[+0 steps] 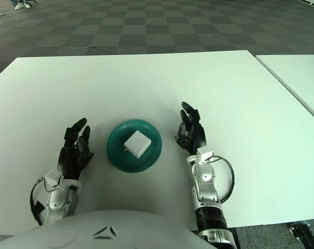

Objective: Put the charger into the plate.

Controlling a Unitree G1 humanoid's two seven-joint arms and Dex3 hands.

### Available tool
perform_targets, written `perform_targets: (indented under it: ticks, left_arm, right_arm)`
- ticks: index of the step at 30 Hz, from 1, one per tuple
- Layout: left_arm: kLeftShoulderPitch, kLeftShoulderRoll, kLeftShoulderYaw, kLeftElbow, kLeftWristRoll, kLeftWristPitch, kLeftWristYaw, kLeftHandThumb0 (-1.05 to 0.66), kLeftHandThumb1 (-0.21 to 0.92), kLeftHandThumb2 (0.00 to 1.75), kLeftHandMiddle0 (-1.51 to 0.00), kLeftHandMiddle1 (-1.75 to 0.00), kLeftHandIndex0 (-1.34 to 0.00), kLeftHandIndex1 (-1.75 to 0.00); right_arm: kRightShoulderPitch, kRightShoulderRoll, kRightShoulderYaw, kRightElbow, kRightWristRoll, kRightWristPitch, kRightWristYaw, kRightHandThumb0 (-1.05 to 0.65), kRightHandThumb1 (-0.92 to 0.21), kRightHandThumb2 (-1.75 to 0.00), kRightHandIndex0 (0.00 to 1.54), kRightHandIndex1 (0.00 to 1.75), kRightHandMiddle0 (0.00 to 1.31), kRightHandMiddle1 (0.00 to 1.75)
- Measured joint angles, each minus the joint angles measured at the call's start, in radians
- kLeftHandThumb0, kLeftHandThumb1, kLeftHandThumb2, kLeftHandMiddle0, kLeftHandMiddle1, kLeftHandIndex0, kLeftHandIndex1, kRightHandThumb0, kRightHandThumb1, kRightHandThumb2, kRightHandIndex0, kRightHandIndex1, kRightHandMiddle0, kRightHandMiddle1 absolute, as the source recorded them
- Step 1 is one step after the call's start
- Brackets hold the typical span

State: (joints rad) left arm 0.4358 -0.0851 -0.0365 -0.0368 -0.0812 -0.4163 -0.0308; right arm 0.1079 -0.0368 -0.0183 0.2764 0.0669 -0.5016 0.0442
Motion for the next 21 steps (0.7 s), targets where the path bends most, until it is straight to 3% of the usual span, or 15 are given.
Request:
perform_targets:
  ticks: [21]
  left_arm:
    - [0.0,0.003,-0.002,-0.002,-0.019,0.004,-0.016,-0.9,0.92,0.97,-0.34,-0.01,0.0,-0.82]
  right_arm:
    - [-0.011,0.005,-0.024,0.022,0.003,-0.016,0.031,-0.89,-0.92,-0.96,0.23,0.02,0.0,0.66]
